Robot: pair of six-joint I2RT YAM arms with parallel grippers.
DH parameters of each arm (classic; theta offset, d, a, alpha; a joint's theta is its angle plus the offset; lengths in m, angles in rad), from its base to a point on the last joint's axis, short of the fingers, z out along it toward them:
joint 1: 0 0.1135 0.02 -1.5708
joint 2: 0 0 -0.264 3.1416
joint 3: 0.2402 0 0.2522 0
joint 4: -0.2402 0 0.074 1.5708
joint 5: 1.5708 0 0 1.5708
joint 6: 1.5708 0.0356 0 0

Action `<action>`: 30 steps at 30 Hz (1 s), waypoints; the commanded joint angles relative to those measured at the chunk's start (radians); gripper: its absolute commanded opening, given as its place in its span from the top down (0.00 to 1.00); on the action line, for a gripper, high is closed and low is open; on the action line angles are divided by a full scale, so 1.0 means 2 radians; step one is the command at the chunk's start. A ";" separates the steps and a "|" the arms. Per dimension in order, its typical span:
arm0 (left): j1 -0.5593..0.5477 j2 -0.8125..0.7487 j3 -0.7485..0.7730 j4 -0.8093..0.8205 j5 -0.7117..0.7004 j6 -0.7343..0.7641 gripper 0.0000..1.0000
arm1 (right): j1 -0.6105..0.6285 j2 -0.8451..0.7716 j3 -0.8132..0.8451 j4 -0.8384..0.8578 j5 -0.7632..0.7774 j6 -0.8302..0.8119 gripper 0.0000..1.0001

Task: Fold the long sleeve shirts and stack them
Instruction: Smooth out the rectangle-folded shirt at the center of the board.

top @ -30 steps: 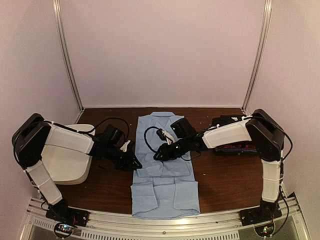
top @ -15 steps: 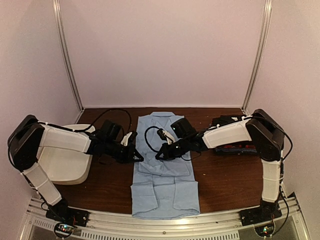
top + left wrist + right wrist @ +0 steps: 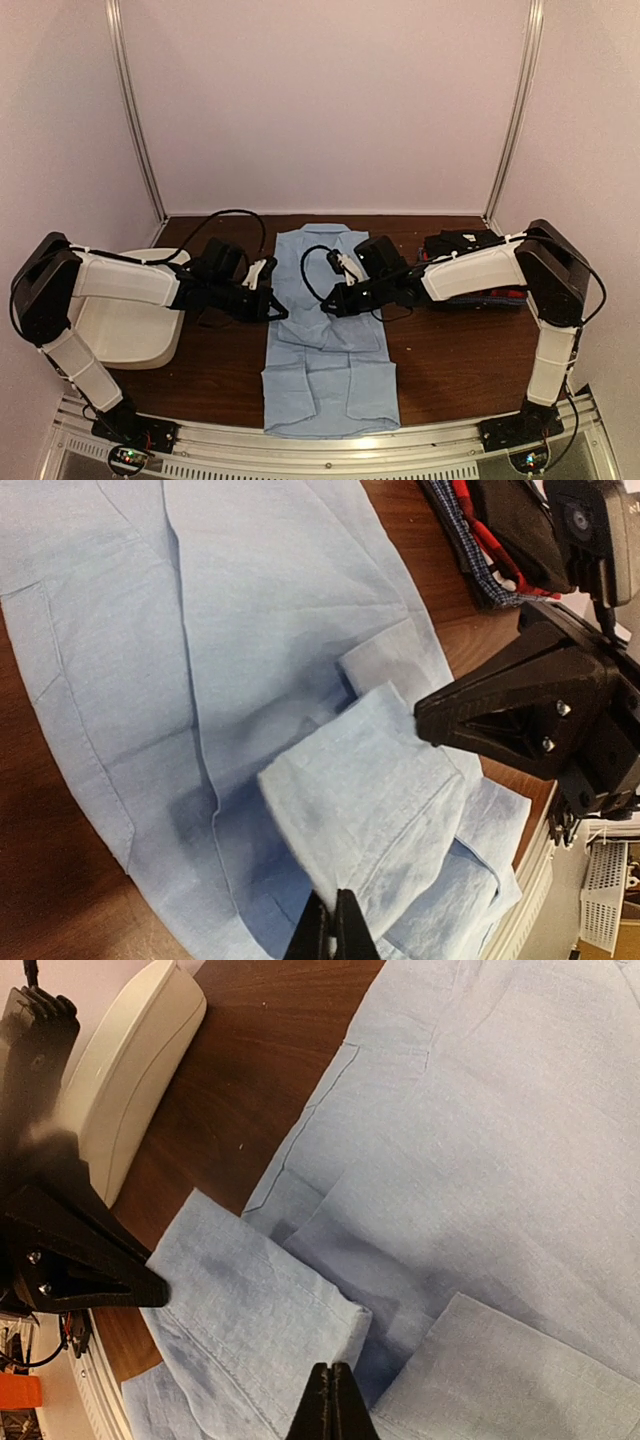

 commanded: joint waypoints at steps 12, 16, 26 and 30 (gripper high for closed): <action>-0.001 0.072 0.042 -0.017 -0.101 -0.007 1.00 | -0.004 0.022 -0.004 0.063 0.069 0.003 1.00; -0.001 0.085 0.046 -0.032 -0.115 -0.014 1.00 | -0.004 0.038 0.006 0.052 0.075 -0.003 1.00; -0.001 0.075 0.050 -0.056 -0.123 -0.019 0.80 | -0.004 -0.004 0.025 -0.028 0.123 -0.026 0.62; -0.001 0.053 0.056 -0.070 -0.127 -0.016 0.70 | -0.003 -0.039 0.020 -0.045 0.128 -0.032 0.66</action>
